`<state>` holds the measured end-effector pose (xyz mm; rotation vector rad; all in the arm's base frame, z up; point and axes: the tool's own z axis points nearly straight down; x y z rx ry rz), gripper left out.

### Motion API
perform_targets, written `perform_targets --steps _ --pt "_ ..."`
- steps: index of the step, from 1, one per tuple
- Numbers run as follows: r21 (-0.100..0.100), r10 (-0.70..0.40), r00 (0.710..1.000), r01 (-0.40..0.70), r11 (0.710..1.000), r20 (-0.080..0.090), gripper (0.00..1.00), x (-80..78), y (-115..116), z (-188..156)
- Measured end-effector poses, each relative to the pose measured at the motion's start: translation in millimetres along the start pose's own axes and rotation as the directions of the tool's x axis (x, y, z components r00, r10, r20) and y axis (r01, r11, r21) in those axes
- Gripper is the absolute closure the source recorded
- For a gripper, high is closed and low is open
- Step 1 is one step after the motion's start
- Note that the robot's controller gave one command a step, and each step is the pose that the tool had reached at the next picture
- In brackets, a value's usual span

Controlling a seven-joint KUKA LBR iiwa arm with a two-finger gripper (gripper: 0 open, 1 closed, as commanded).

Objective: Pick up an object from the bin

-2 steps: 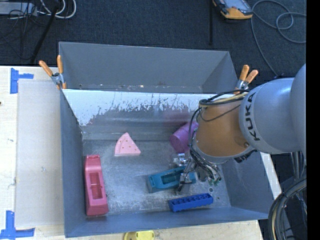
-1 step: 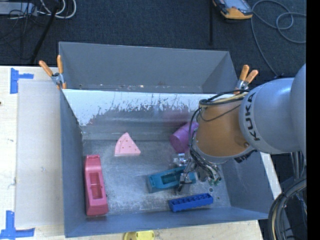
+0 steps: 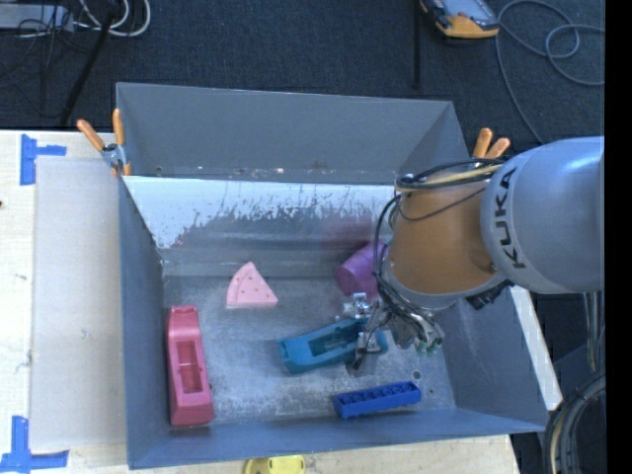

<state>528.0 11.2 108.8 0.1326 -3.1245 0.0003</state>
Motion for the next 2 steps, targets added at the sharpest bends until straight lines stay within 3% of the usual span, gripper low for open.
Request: perform_targets --steps 1,2 --pt "0.000 -0.010 1.000 0.010 1.000 0.005 1.00 -9.0 3 -61" --pt "0.000 0.000 1.000 0.000 1.000 0.013 1.00 -11.4 6 -99"
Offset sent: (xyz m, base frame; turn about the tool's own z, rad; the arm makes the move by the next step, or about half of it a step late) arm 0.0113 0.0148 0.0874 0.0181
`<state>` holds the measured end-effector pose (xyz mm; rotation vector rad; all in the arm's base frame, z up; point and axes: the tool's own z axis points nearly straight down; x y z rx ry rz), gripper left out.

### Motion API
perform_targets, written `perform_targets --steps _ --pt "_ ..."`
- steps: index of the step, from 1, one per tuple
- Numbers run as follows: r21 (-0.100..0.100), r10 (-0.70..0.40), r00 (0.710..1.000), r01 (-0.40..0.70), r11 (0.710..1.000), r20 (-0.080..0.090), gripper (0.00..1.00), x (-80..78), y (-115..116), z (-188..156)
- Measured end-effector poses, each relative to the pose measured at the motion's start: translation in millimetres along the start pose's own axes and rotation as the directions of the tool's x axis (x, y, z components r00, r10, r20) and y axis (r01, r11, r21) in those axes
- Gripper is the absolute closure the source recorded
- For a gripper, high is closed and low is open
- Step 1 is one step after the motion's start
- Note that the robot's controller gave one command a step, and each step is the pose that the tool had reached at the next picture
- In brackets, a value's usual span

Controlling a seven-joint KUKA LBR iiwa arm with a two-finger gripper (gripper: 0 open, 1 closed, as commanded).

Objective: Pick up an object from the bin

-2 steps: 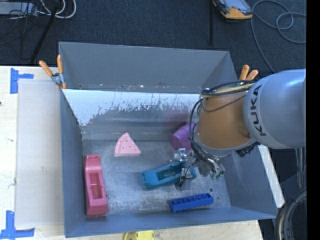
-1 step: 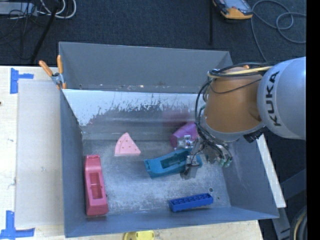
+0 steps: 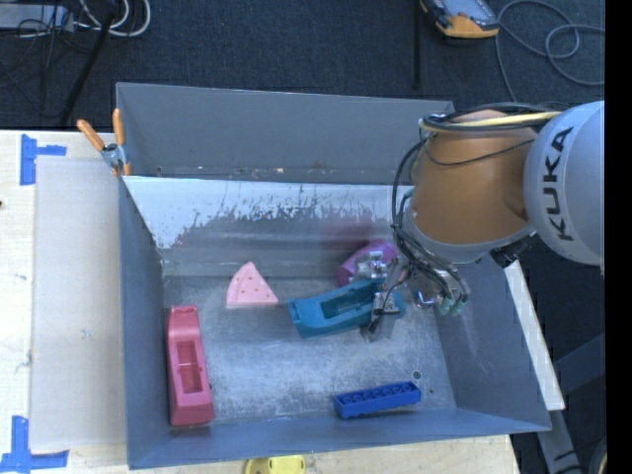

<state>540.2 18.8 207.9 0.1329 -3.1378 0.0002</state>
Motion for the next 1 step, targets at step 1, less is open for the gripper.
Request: perform_targets --steps 1 --pt "0.001 0.020 1.000 -0.020 1.000 -0.013 1.00 5.1 35.7 -42.5"
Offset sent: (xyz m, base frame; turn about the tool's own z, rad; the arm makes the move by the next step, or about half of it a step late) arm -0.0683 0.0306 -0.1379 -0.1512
